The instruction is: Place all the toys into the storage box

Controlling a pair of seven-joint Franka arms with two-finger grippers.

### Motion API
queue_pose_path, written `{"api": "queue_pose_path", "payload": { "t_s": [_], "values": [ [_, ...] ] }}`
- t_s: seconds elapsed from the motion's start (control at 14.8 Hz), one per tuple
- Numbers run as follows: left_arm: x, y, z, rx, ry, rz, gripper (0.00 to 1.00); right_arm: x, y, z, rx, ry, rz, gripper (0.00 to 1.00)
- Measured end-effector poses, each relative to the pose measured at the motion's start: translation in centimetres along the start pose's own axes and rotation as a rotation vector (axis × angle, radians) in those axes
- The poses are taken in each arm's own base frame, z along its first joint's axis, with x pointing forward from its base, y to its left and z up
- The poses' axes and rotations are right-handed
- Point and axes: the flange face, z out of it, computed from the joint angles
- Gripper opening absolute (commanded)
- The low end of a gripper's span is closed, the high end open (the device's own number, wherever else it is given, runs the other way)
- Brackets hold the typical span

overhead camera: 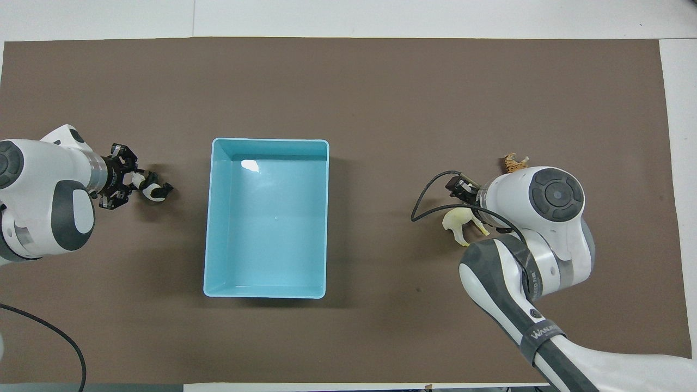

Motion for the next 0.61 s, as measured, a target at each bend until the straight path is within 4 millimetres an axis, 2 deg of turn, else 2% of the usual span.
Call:
{"api": "queue_pose_path", "payload": {
  "t_s": [0.13, 0.2, 0.34, 0.4, 0.47, 0.54, 0.61],
  "values": [
    [0.3, 0.9, -1.1, 0.003, 0.0, 0.007, 0.0, 0.0, 0.1, 0.8, 0.003, 0.001, 0.03, 0.96],
    [0.6, 1.9, -2.6, 0.019, -0.006, 0.015, 0.0, -0.1, 0.0, 1.4, -0.002, -0.003, 0.041, 0.96],
    [1.3, 4.5, -7.3, 0.052, -0.021, 0.028, 0.0, -0.3, 0.0, 1.8, -0.008, -0.008, 0.049, 0.96],
    [0.9, 5.8, -9.8, 0.063, -0.032, 0.043, 0.0, -0.4, -0.1, 1.8, -0.007, -0.007, 0.055, 0.97],
    [-0.5, 7.0, -11.9, 0.073, -0.044, 0.071, 0.0, -0.7, -0.4, 1.8, -0.006, -0.008, 0.06, 0.97],
    [-3.2, 8.1, -13.4, 0.083, -0.058, 0.115, 0.0, -1.2, -0.6, 1.7, -0.008, -0.009, 0.062, 0.97],
    [-6.8, 9.1, -14.0, 0.09, -0.069, 0.165, 0.0, -1.7, -0.9, 1.7, -0.012, -0.012, 0.06, 0.97]
  ]
}}
